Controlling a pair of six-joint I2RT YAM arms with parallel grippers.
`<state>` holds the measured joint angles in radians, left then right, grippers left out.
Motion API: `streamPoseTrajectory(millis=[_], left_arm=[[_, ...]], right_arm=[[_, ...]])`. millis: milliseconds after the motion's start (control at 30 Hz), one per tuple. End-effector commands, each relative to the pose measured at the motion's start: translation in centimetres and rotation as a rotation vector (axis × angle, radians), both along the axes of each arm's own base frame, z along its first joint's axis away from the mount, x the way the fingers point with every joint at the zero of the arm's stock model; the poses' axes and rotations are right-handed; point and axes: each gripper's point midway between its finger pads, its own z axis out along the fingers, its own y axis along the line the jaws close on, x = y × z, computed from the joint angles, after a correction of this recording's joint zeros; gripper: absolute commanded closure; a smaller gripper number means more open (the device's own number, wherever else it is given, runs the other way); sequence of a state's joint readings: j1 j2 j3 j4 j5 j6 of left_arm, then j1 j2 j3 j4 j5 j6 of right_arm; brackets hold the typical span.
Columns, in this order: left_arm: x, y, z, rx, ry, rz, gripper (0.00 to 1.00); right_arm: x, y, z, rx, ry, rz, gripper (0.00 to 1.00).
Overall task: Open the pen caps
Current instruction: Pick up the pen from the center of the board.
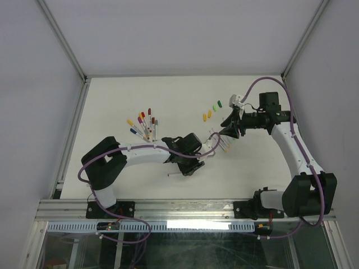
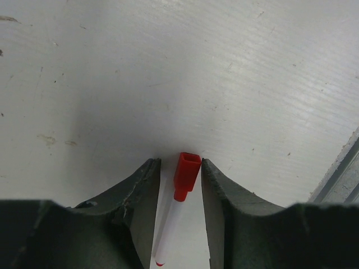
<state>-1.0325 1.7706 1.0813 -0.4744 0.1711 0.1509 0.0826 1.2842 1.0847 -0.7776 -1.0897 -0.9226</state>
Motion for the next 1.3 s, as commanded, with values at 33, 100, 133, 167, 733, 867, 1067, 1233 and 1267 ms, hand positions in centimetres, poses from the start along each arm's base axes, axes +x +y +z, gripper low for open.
streamPoseTrajectory(millis=[33,100,133,167,733,867,1067,1233,1267], left_arm=[[0.3,0.9,-0.3,0.075,-0.041,0.012,0.64],[0.2,1.2,-0.3,0.089,-0.05,0.019,0.64],[0.2,1.3,-0.3,0.092,-0.055,0.023,0.64],[0.1,1.3,-0.2,0.092,-0.057,0.021,0.65],[2.5,1.8,0.8,0.1,-0.211,0.146,0.99],[4.0,1.3,3.2,-0.001,-0.302,0.226,1.0],[6.6,1.9,6.8,-0.179,-0.452,0.402,1.0],[8.5,2.4,9.8,-0.383,-0.492,0.582,1.0],[8.8,2.5,10.4,-0.427,-0.491,0.616,1.0]], right_arm=[[-0.2,0.2,1.7,0.041,-0.04,0.02,0.57],[-0.2,0.2,1.7,0.042,-0.038,0.021,0.57],[-0.2,0.2,1.7,0.043,-0.039,0.022,0.57],[-0.2,0.2,1.7,0.044,-0.04,0.022,0.57],[-0.3,0.3,1.6,0.052,-0.033,0.027,0.57],[-0.4,0.4,1.5,0.061,-0.032,0.032,0.57],[-1.0,0.9,1.5,0.109,-0.017,0.054,0.57],[-1.0,1.4,1.2,0.163,0.016,0.049,0.56],[-1.0,1.5,1.2,0.175,0.029,0.047,0.56]])
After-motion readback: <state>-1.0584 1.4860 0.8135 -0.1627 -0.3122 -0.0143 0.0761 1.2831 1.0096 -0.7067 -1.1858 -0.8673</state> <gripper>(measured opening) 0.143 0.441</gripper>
